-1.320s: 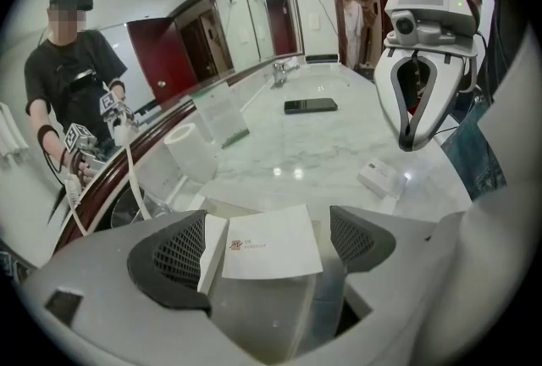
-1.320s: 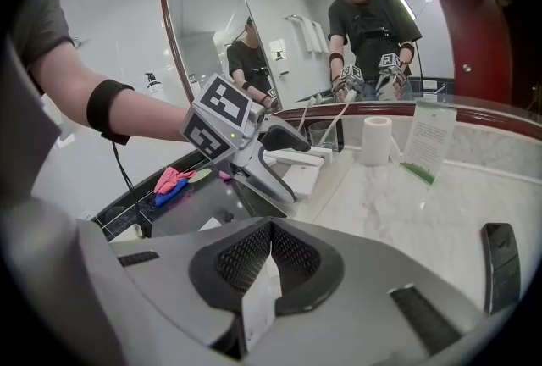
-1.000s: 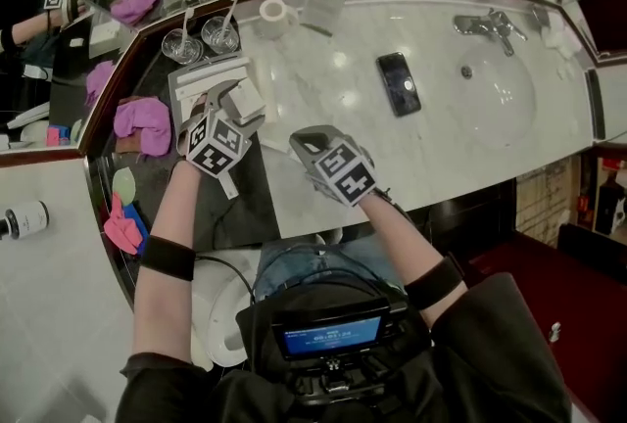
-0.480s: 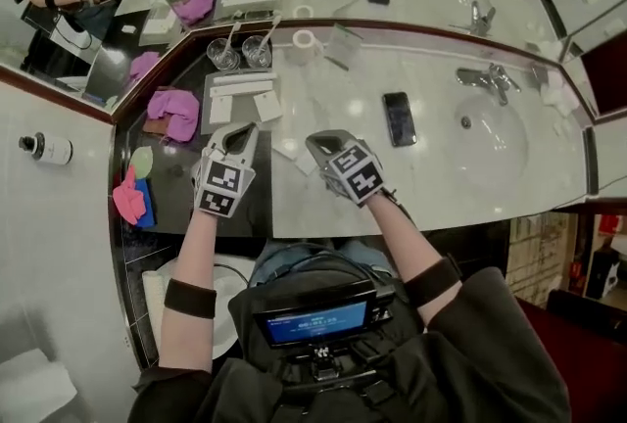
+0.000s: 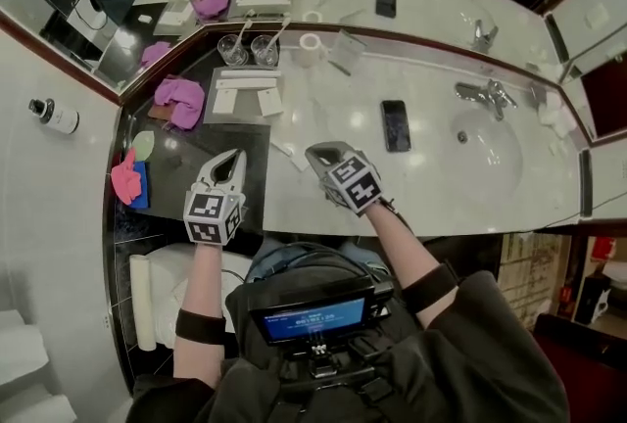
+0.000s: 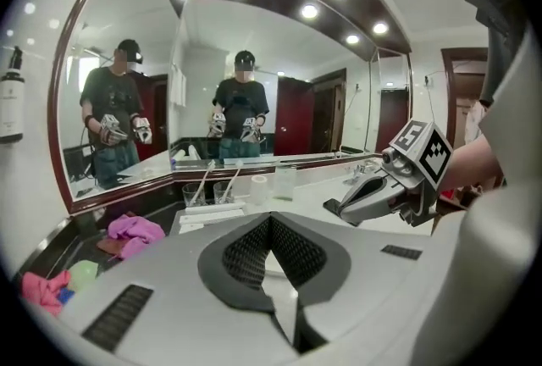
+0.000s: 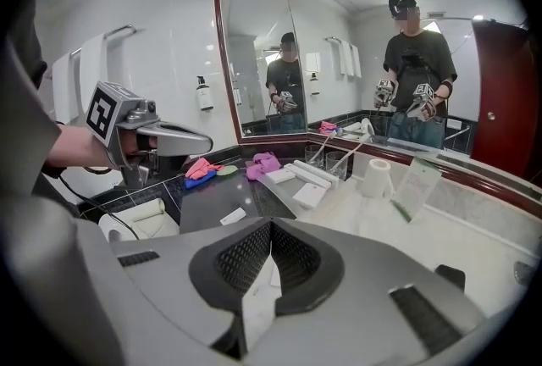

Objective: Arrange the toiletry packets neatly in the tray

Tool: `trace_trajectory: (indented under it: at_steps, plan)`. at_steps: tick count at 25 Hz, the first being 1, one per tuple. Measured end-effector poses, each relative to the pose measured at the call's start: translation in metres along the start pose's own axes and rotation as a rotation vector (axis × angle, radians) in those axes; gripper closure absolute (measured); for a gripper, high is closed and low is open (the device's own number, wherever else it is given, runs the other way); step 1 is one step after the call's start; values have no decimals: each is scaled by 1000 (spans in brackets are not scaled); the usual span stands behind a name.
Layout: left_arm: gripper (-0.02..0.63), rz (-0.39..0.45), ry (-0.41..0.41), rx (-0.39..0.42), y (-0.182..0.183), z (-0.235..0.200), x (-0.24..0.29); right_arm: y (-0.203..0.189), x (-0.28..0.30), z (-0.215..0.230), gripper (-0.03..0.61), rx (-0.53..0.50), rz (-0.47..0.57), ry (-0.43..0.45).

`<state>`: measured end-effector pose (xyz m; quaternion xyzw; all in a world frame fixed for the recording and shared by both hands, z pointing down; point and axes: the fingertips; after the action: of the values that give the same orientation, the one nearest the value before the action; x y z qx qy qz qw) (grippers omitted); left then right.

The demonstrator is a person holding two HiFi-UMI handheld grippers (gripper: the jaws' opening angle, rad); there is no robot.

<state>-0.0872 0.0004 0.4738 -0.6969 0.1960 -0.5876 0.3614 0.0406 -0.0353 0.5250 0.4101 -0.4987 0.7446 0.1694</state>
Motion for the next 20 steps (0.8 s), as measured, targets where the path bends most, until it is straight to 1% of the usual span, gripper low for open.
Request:
trace_trajectory:
  at_steps: [2,5,7,11,15,16,17,20]
  plan:
    - [614,6,3,-18,-6,6,-3,-8,0,-3,563,-3,-7,5]
    - [614,5,18,-4,-11,13,-4,-15,0,-6,563,-9,-13,9]
    - [614,9,21,-11,-10,15,-5,-17,-1,-7,563,-13,-13,6]
    - [614,22,32,-23,-8,12,-6,-19,-1,-5,558,-11,-16,-17]
    - [614,6,36,-16,-12,7,1,-23,8,0,554,-8,-50,-29]
    - [612,-1,34,-17,-13,6,3,-25,13,0,538,-8,-68,-25]
    - [614,-7,31,-18,-15,5,5,-28,18,-1,501,-11,-89,-21]
    - [612,-26,17,-13,-17,-1,11,-36,37,-1,366,-36,-158,-13]
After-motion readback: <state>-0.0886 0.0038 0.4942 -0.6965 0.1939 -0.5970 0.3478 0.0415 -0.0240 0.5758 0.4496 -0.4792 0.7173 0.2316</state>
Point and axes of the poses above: the fingertips, and each gripper's own axes: x forward along the fingers, z to its right, y out of its top, and after that the axes turned 15 degrees about -z, right-handed
